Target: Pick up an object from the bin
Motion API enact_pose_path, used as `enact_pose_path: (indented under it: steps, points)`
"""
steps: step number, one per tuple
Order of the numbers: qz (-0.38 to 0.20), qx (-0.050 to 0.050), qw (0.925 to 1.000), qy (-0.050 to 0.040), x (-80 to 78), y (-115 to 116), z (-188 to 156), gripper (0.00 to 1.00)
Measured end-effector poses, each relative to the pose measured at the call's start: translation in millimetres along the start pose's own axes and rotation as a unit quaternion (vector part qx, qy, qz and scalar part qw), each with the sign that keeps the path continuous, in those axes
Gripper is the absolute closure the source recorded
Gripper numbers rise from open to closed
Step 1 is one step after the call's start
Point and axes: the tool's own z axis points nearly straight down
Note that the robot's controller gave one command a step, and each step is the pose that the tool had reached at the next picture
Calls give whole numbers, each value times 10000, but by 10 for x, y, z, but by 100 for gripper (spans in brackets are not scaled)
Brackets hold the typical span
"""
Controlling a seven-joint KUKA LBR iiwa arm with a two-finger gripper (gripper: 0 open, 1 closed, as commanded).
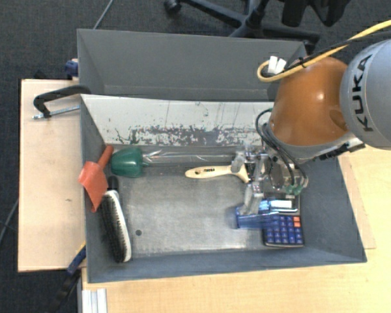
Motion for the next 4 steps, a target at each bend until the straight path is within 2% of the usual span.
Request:
enact_pose_path:
  steps: [1,2,3,4]
  points:
    - [2,-1,10000,-45,-18,0,-46,0]
    - [-268,0,9996,-54,54,-367,544,0]
    - [-391,-3,9992,-52,220,-764,529,0]
    - [-266,3,9996,-91,214,-867,259,0]
